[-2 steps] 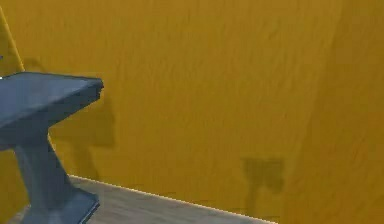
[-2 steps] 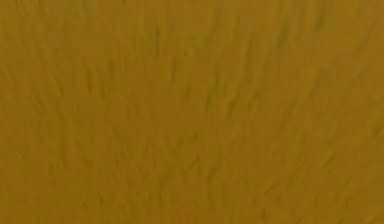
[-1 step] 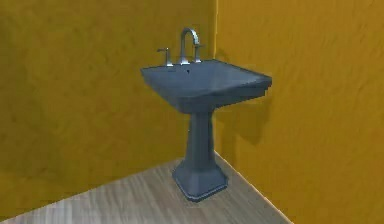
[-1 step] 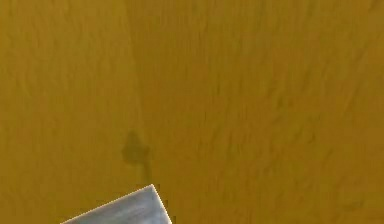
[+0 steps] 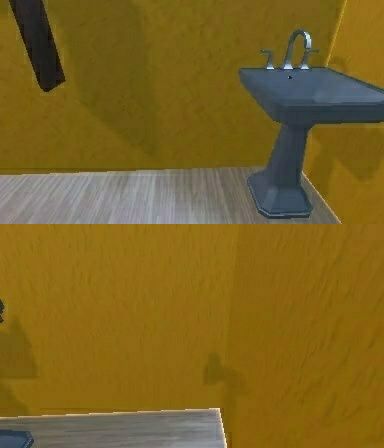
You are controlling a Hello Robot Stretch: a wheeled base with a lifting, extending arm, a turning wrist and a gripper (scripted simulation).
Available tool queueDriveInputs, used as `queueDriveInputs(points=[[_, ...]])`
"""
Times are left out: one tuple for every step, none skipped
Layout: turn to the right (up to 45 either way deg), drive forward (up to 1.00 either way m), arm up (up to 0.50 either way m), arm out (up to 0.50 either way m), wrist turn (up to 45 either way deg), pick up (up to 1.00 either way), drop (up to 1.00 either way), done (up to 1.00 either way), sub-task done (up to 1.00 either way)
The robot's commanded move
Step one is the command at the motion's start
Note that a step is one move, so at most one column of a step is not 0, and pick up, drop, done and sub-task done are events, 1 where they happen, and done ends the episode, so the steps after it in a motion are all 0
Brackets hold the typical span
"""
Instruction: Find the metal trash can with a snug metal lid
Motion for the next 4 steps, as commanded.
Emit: queueDriveInputs(points=[[0.0, 0.05, 0.0, 0.0, 0.0, 0.0, 0.0, 0.0, 0.0], [-45.0, 0.0, 0.0, 0.0, 0.0, 0.0, 0.0, 0.0, 0.0], [-39.0, 0.0, 0.0, 0.0, 0.0, 0.0, 0.0, 0.0, 0.0], [0.0, 1.0, 0.0, 0.0, 0.0, 0.0, 0.0, 0.0, 0.0]])
